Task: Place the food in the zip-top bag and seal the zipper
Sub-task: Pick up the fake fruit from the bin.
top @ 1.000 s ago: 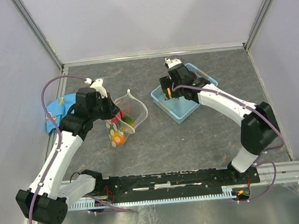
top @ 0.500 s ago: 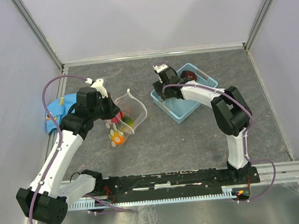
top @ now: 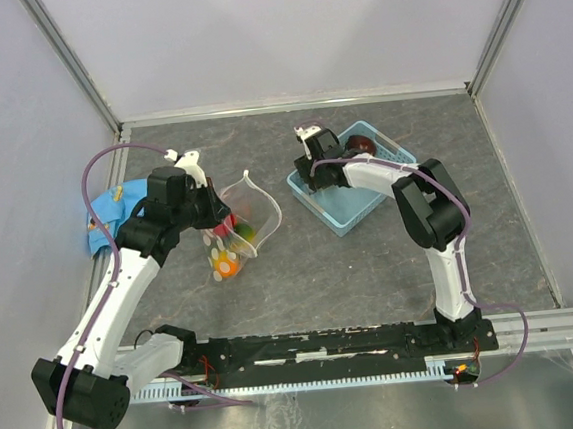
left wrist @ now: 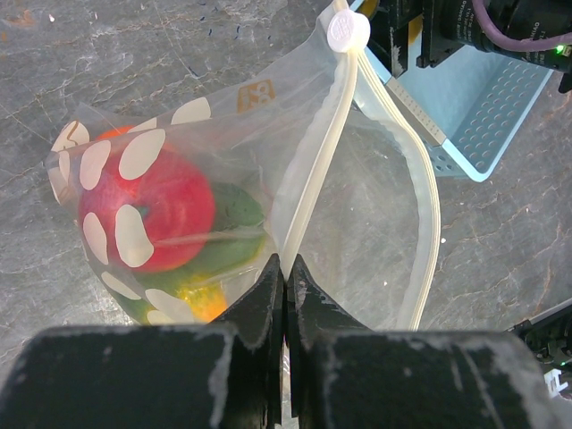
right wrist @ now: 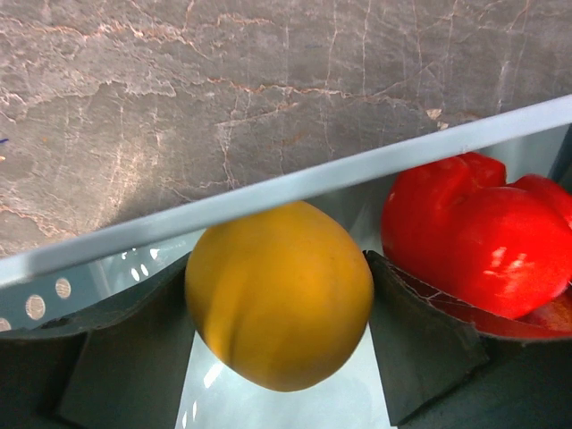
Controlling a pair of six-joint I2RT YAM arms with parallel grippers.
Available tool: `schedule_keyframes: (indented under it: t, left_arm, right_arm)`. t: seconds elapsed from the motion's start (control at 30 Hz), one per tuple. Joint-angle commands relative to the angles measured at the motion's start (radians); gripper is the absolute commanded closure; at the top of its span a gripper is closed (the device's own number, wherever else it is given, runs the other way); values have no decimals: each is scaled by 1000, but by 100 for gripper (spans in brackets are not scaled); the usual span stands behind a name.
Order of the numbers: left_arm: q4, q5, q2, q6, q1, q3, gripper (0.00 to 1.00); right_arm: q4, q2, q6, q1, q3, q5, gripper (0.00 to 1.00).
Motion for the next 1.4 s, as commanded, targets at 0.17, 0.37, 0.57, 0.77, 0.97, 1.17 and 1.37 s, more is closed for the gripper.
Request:
schedule_keyframes:
  t: [0.17,0.37,0.57,0.77,0.97,1.17,1.37]
  left_arm:
    - [26,-3,-1,27,3,9,97]
    - [26,-3,-4,28,3,10,97]
    - [30,0,-7,28,3,7,97]
    - [30,8,-6,28,3,6,97]
    - [33,13,-8,28,3,5,97]
    - [33,12,-9,28,3,4,97]
    - [34,18,-12,27,3,5,97]
  right_arm:
    - [33,-115,12,-3,-68,-22,32]
    - [16,-257,52,2,-160,-38,35]
    - [13,-410,84,54,-235,-31,35]
    - [0,-540,93,139,-281,38,35]
    - [7,-652,119,227,-309,62,35]
    - [92,-713,163,304,-320,-11,35]
    - [195,-679,208,368,-297,-94,35]
